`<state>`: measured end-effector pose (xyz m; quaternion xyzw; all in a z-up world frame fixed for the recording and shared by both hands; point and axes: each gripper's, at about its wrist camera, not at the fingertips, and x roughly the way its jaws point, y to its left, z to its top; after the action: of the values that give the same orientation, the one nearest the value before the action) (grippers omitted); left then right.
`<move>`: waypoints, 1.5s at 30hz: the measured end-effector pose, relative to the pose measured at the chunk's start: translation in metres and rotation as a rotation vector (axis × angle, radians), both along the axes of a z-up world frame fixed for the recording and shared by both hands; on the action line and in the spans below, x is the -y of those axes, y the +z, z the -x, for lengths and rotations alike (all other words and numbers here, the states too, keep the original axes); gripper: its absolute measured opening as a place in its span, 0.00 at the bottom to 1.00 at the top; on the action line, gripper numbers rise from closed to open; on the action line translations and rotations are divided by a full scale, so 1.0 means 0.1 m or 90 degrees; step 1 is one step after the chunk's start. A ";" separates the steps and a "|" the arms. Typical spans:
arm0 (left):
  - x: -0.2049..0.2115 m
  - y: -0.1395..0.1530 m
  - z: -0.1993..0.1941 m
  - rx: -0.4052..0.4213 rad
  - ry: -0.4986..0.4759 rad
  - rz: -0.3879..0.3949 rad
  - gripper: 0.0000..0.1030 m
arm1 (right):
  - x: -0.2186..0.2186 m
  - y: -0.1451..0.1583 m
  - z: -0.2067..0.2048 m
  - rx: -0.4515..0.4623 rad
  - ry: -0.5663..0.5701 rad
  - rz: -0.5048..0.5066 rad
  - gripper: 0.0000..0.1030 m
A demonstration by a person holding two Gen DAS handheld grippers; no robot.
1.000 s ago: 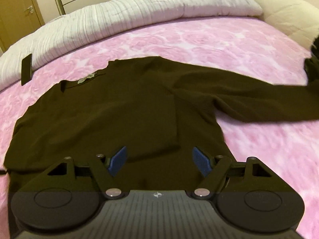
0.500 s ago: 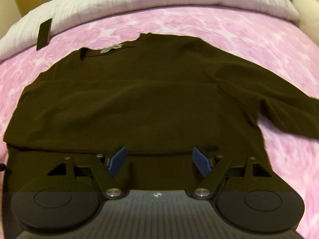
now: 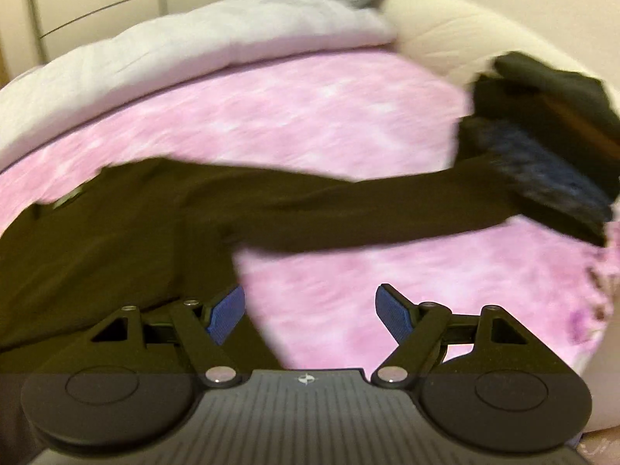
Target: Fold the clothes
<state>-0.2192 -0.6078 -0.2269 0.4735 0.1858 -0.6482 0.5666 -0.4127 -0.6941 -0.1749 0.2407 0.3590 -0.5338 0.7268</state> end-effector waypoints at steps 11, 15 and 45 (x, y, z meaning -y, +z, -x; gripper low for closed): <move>1.35 -0.01 1.30 -0.005 0.057 -0.013 0.90 | 1.71 -0.57 1.51 0.103 -0.131 0.007 0.66; 1.76 -0.09 1.82 -0.010 0.045 -0.043 0.91 | 2.29 -0.99 1.95 0.123 -0.183 -0.015 0.65; -0.30 0.36 0.05 0.009 0.299 -0.017 0.91 | 0.14 0.47 -2.04 0.255 0.506 0.135 0.08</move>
<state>-0.2243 -0.5774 -0.1913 0.4292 0.2954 -0.4926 0.6971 -0.2086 -0.7083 -0.1282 0.1070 0.2192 -0.1899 0.9510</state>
